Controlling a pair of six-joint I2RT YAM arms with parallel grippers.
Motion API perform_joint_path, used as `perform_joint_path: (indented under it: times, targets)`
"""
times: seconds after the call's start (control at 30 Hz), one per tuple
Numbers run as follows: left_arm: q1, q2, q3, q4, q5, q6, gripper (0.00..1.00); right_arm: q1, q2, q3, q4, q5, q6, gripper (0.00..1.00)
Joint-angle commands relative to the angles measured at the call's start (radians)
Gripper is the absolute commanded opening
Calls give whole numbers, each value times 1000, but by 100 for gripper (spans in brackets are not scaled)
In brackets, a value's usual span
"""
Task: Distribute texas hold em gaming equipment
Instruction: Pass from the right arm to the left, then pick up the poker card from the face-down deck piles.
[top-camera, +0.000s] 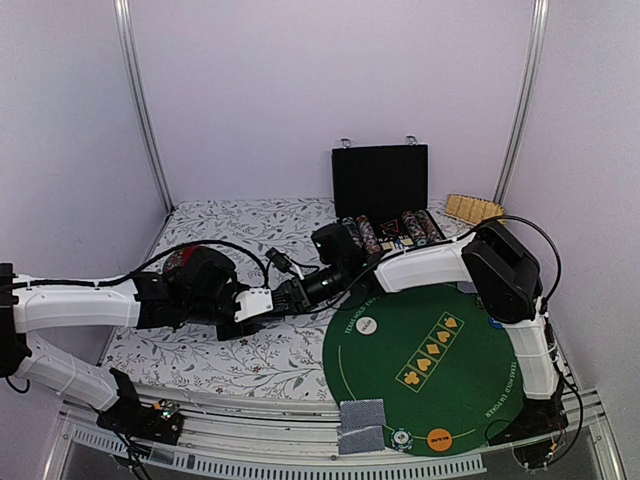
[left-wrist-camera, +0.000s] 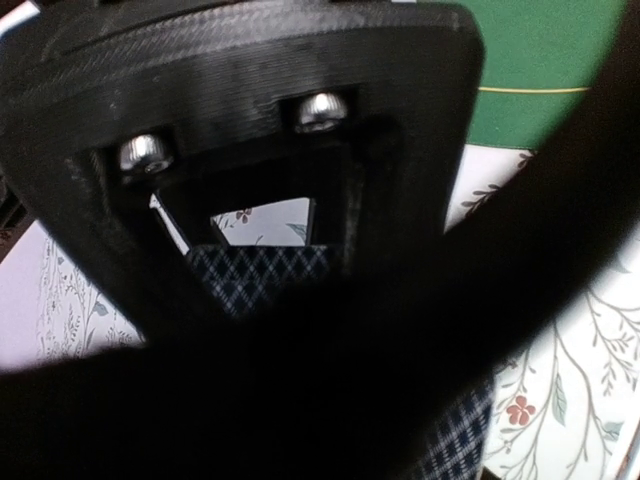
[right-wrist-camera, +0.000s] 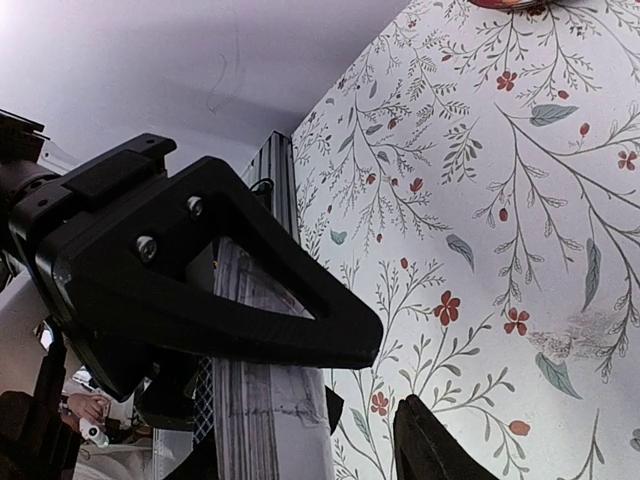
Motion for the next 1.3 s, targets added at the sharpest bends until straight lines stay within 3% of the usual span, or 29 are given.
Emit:
perform_joint_path:
  times: [0.0,0.33,0.7,1.13,1.27]
  targets:
    - [5,-5,19,43,-9,-4,49,3,-43,13,-79,57,-33,47]
    - [5,-1,14,44,-21,-5,50,-34,-123,-44,-160,130,-76,42]
    - [4,11,13,42,-33,-7,50,-31,-159,-34,-234,136,-109,27]
    - [5,14,11,43,-35,-7,50,-31,-201,-31,-316,173,-150,25]
    - [5,16,10,43,-39,-7,50,-27,-208,-18,-340,178,-155,20]
